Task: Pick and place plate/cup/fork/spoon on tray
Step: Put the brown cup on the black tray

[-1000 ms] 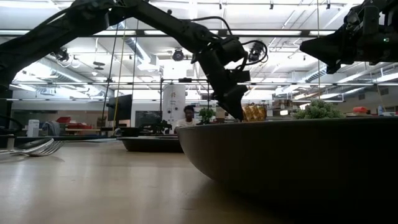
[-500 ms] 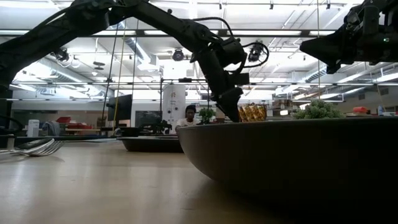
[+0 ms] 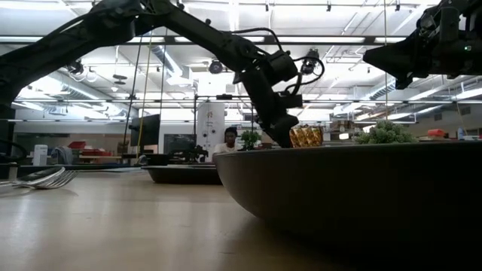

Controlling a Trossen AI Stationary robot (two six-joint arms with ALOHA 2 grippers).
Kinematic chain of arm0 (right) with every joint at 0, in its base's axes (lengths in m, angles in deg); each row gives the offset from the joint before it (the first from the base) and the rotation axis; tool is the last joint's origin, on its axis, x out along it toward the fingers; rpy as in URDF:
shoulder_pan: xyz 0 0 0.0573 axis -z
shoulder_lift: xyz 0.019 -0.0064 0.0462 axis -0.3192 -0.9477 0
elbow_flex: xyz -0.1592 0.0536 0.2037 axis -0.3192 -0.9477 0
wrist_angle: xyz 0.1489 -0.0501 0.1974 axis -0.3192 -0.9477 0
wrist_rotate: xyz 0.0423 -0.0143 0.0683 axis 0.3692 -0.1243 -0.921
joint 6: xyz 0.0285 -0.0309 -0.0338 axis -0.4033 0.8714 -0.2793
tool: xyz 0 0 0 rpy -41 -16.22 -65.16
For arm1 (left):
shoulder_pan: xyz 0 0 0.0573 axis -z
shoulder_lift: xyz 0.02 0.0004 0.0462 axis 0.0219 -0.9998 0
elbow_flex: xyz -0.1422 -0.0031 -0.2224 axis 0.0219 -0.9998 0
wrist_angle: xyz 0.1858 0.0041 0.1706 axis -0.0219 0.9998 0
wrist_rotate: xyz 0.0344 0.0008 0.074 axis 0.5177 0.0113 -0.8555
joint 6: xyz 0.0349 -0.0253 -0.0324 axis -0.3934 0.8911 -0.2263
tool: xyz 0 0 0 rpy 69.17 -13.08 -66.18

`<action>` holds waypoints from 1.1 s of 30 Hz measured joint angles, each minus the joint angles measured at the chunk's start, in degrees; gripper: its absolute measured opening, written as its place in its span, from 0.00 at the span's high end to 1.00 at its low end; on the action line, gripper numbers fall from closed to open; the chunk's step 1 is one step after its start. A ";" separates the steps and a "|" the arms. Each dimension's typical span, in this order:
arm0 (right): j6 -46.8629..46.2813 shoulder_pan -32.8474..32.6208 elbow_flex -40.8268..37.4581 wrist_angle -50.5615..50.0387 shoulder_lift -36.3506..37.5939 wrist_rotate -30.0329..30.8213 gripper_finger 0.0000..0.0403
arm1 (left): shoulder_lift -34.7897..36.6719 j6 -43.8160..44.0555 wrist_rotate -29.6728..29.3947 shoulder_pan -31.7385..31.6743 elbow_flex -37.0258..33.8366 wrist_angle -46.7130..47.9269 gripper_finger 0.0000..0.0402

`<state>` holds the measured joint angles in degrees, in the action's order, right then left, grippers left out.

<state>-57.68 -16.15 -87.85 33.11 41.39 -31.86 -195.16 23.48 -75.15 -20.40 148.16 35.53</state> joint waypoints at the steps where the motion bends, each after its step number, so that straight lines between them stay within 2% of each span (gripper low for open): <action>1: 0.00 0.00 0.00 0.00 0.01 -0.02 0.83 | 0.00 0.00 -0.66 0.07 0.00 -0.68 0.57; 5: 0.00 -0.02 0.00 0.01 0.01 -0.02 0.83 | 0.00 -0.07 -3.41 0.18 0.00 -2.73 0.57; 13: -0.01 -0.01 0.00 0.01 0.01 -0.02 0.83 | 0.00 -0.11 -3.87 0.07 0.00 -4.00 0.57; 17: 0.00 -0.01 0.00 0.01 -0.01 -0.02 0.83 | 0.00 -1.52 0.00 0.07 0.00 -6.17 0.57; 20: 0.00 0.00 0.00 0.01 0.00 -0.02 0.83 | 0.00 -3.24 0.77 0.19 0.00 -6.95 0.57; 27: 0.00 -0.01 0.00 0.01 0.00 -0.02 0.83 | 0.00 -3.41 1.09 0.62 0.00 -3.60 0.57; 33: 0.00 -0.02 0.00 0.01 0.01 -0.02 0.83 | 0.00 -9.35 6.15 0.62 0.00 0.04 0.57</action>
<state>-57.68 -16.17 -87.85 33.12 41.40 -31.88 -195.16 14.13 -68.99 -19.79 148.16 35.57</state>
